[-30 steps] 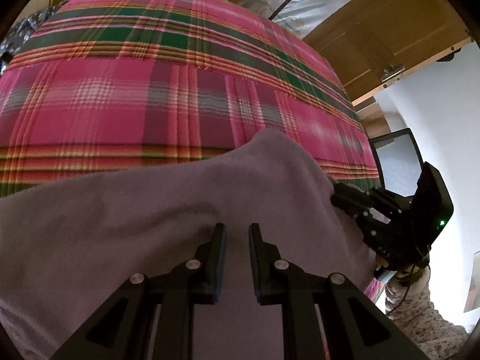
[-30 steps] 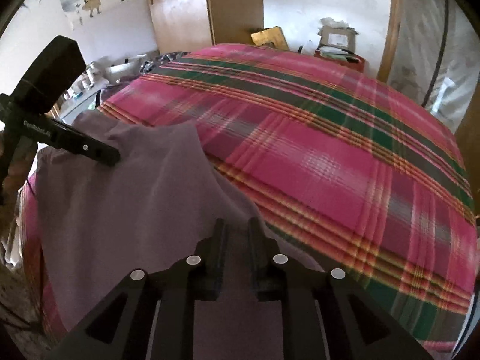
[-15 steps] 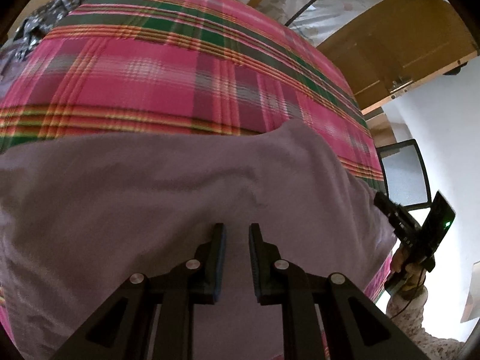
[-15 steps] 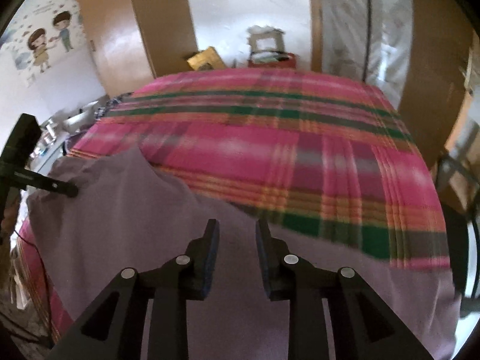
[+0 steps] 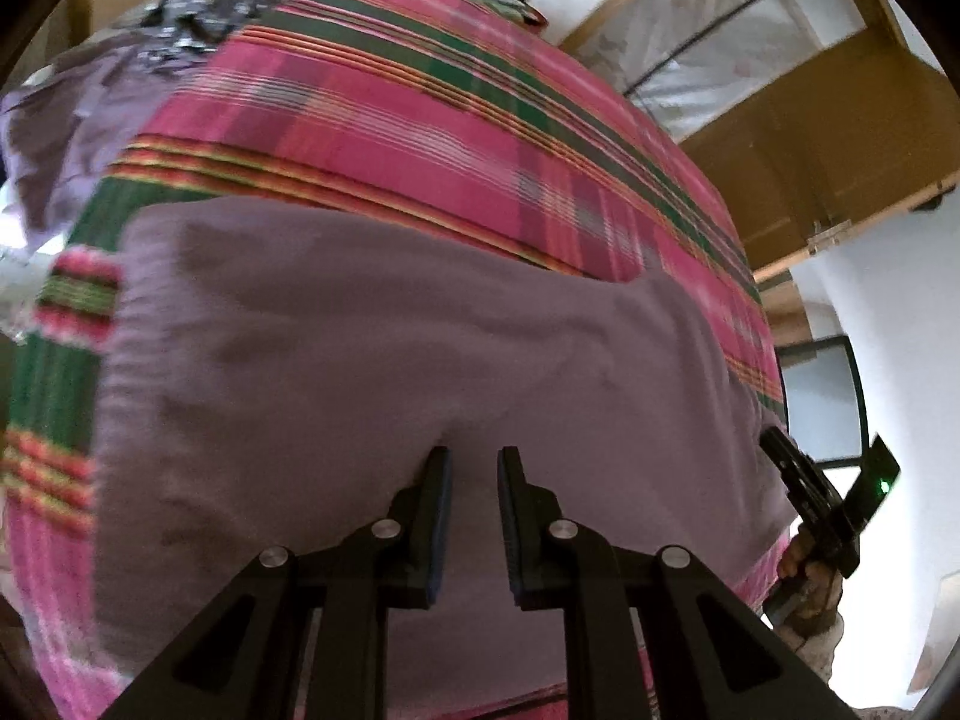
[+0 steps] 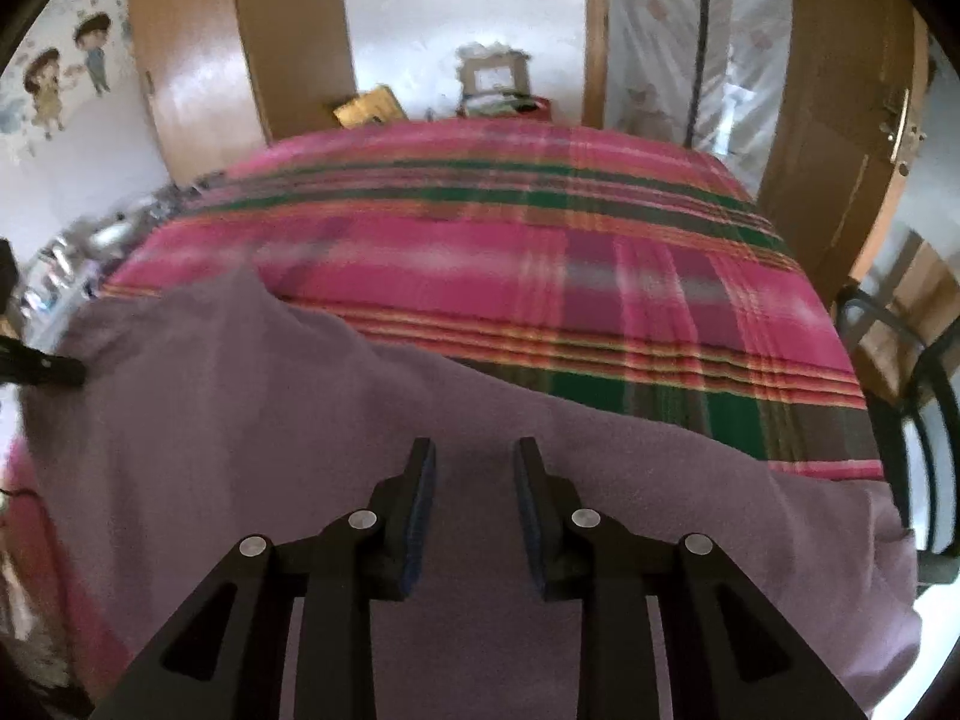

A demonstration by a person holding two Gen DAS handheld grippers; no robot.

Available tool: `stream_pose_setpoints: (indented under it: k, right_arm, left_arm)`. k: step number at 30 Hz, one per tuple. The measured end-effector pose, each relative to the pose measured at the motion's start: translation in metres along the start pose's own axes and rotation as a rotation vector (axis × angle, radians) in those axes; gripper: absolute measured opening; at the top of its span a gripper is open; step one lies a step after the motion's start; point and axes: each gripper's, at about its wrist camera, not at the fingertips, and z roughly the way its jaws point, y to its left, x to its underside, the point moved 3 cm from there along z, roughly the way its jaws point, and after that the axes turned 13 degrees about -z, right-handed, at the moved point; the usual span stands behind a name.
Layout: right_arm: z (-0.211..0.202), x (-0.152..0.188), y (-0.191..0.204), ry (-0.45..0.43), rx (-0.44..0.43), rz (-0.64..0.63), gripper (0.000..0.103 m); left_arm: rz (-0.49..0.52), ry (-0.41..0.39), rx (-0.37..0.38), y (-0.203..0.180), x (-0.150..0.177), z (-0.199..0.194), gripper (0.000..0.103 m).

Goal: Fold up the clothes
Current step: 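Release the garment from both grippers onto the bed, then grasp the mauve pants waistband with the left gripper and lift it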

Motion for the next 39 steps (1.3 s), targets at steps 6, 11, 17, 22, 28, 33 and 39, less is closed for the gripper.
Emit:
stream_pose_setpoints:
  k: [6,11,17,22,28,33,39]
  right_arm:
    - [-0.016,-0.011,0.051,-0.061,-0.098,-0.087,0.029]
    - [-0.02,-0.02,0.095,-0.099,-0.181,-0.138,0.034]
    - [-0.02,-0.027,0.157,-0.135,-0.294,-0.213,0.038]
    - [-0.019,-0.025,0.204,-0.153,-0.367,-0.27,0.038]
    - [-0.009,-0.02,0.253,-0.134,-0.402,-0.358,0.038]
    - [-0.001,-0.018,0.278,-0.115,-0.433,-0.384,0.038]
    - [0.007,-0.019,0.293,-0.109,-0.421,-0.404,0.038]
  left_arm:
    - [-0.049,-0.066,0.005,0.025,0.014,-0.031,0.017]
    - [-0.109,-0.148,-0.004,0.059,0.029,-0.069,0.024]
    - [-0.203,-0.186,0.024,0.103,0.045,-0.091,0.028]
    - [-0.25,-0.158,0.056,0.123,0.056,-0.083,0.028]
    - [-0.255,-0.146,0.096,0.131,0.058,-0.079,0.028]
    - [-0.256,-0.137,0.145,0.129,0.055,-0.073,0.028]
    - [-0.261,-0.12,0.188,0.125,0.051,-0.068,0.029]
